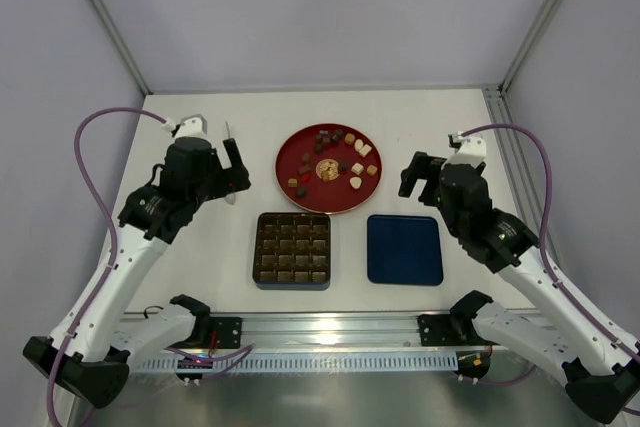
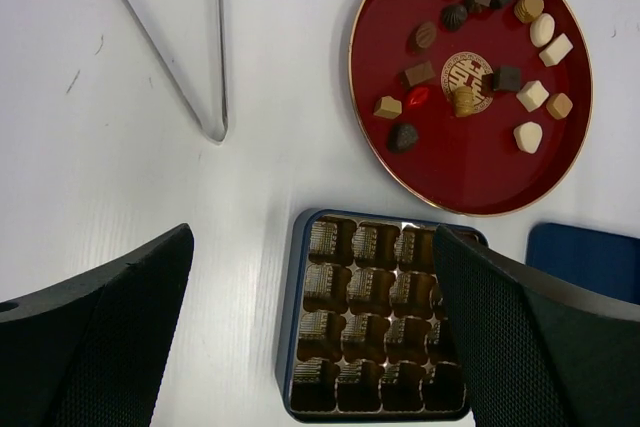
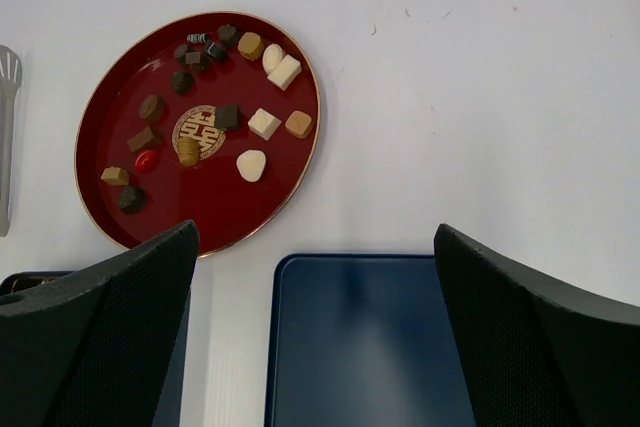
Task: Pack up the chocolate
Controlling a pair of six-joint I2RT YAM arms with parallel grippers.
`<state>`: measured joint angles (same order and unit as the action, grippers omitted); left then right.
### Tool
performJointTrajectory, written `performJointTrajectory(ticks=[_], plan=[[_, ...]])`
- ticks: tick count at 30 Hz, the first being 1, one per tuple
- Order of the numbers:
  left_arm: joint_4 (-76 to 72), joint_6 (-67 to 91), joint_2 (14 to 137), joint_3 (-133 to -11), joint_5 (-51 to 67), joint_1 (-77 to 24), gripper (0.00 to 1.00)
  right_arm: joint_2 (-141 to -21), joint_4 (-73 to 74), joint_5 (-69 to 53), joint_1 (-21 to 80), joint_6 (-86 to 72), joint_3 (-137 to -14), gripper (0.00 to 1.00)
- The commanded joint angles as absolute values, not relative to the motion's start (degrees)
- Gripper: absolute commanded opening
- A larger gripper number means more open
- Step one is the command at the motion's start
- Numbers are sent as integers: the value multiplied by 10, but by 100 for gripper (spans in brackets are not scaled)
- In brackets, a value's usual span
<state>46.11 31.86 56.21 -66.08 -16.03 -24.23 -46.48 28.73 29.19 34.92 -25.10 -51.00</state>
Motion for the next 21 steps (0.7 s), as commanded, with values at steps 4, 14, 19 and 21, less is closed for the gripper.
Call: performJointTrajectory(ticks=[4, 14, 19, 21], plan=[[449, 337, 568, -680, -203, -240, 100, -461, 277, 289, 352, -236, -516, 100], [452, 384, 736, -730, -328, -199, 100, -479, 264, 219, 352, -226, -513, 100], [421, 373, 865, -756, -292, -142, 100, -482, 265, 200, 351, -232, -505, 100], [380, 357, 894, -753, -251, -116, 100, -476, 267, 193, 352, -232, -502, 100]])
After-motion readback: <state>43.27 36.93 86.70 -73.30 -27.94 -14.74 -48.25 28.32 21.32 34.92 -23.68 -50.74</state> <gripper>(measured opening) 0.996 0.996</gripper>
